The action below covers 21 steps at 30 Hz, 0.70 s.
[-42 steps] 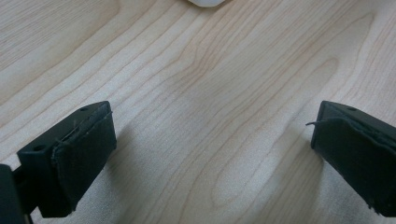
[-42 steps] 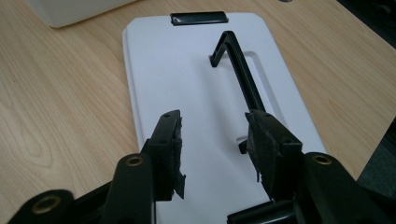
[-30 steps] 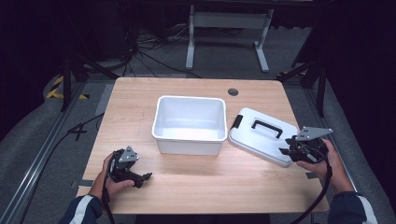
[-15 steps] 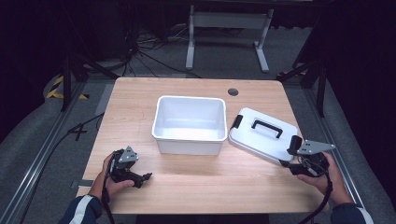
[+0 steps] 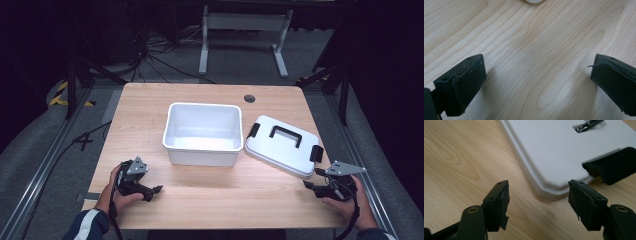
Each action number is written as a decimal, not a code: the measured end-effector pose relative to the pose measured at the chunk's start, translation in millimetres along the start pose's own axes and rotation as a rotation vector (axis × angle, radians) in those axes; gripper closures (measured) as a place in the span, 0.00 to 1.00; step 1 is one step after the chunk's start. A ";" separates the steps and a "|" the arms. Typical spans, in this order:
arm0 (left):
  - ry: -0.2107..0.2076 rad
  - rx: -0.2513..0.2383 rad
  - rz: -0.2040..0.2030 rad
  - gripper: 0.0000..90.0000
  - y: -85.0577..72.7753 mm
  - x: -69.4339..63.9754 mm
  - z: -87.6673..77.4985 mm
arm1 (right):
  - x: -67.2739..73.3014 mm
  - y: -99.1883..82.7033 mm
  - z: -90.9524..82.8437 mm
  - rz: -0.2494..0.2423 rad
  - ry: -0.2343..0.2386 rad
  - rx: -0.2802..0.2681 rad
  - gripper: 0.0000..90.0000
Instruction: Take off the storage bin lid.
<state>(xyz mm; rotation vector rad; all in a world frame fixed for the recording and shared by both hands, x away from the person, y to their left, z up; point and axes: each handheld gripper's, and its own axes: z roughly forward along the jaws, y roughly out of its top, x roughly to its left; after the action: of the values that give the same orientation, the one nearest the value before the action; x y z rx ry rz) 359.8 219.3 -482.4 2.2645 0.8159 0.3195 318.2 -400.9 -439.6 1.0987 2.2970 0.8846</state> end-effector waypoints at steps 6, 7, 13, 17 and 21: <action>0.000 -0.001 -0.001 0.01 0.0 -0.1 0.1 | -2.2 -12.5 8.5 0.049 -0.003 0.013 0.33; 0.000 -0.001 -0.001 0.01 0.0 -0.1 0.1 | -2.1 -13.9 9.5 0.057 -0.002 0.019 0.33; -0.001 -0.002 -0.004 0.01 0.0 -0.2 0.2 | -5.4 -20.5 13.5 0.101 0.011 -0.002 0.25; 0.000 -0.001 -0.001 0.01 0.0 -0.1 0.1 | -5.7 -24.6 14.3 0.106 0.005 -0.034 0.24; -0.002 0.000 -0.004 0.01 -0.1 -0.3 0.0 | -4.9 -25.3 14.8 0.111 -0.003 -0.042 0.24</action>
<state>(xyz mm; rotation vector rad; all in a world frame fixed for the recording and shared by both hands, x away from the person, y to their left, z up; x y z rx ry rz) 359.6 219.2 -482.5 2.2624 0.8191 0.3160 317.1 -411.6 -467.3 1.2185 2.2226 0.9681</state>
